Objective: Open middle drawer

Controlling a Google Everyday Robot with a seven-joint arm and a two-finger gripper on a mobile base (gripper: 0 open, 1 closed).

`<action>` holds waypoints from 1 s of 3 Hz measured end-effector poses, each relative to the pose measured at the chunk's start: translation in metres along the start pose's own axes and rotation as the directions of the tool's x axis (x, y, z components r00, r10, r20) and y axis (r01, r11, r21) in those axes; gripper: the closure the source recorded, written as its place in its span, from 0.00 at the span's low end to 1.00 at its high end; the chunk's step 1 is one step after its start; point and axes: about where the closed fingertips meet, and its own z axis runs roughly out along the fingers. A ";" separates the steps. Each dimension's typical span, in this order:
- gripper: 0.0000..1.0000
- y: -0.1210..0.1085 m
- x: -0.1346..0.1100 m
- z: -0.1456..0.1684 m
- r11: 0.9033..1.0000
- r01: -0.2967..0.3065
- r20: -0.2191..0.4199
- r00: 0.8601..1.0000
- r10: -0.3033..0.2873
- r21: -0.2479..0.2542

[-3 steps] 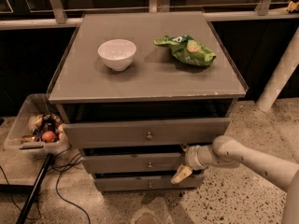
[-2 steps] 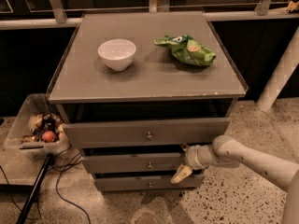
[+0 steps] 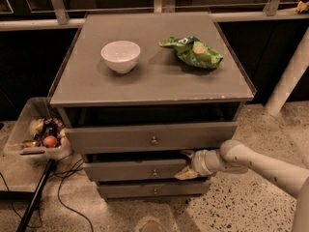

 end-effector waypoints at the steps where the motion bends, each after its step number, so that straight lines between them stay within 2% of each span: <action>1: 0.61 0.000 0.000 0.000 1.000 0.000 0.000 1.000 0.000 0.000; 2: 0.84 0.000 0.000 0.000 1.000 0.000 0.000 1.000 0.000 0.000; 3: 1.00 -0.001 -0.003 -0.003 1.000 0.000 0.000 1.000 0.000 0.000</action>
Offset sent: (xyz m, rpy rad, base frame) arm 0.0000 0.0000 0.0000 0.0000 0.0000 0.0000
